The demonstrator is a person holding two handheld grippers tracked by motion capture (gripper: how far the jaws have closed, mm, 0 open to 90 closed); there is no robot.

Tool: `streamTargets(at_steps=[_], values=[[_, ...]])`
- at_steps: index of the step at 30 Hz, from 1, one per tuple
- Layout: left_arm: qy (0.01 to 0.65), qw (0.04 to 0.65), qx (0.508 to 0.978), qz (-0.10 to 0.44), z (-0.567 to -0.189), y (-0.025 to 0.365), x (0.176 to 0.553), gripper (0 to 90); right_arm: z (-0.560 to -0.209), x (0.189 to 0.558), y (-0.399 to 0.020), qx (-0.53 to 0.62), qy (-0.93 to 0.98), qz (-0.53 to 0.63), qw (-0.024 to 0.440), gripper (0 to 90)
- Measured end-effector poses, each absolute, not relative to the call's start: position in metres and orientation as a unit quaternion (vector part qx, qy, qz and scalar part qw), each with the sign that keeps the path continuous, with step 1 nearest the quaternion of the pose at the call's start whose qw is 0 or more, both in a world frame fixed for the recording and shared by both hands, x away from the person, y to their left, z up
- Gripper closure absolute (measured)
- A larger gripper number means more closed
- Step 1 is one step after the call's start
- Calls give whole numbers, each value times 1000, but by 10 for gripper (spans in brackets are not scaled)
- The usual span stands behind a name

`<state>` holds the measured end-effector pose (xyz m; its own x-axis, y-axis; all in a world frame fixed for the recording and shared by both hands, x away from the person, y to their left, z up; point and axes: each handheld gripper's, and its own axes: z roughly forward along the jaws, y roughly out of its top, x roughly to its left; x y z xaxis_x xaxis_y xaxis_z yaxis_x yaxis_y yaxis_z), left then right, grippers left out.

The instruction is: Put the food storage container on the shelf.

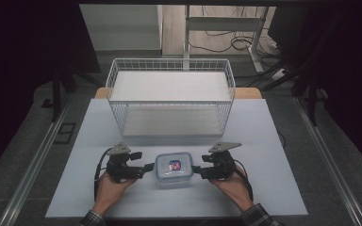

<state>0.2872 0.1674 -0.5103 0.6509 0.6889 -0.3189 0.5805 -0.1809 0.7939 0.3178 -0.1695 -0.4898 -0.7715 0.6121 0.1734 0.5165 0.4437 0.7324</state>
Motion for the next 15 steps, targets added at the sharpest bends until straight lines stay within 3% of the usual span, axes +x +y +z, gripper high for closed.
streamTargets(at_steps=[7, 15], values=[[405, 466, 787, 12, -525, 135, 299, 107, -502, 328, -145, 331, 850, 409, 7, 146], [409, 465, 784, -49, -531, 135, 301, 169, -513, 334, -146, 349, 839, 412, -70, 206]])
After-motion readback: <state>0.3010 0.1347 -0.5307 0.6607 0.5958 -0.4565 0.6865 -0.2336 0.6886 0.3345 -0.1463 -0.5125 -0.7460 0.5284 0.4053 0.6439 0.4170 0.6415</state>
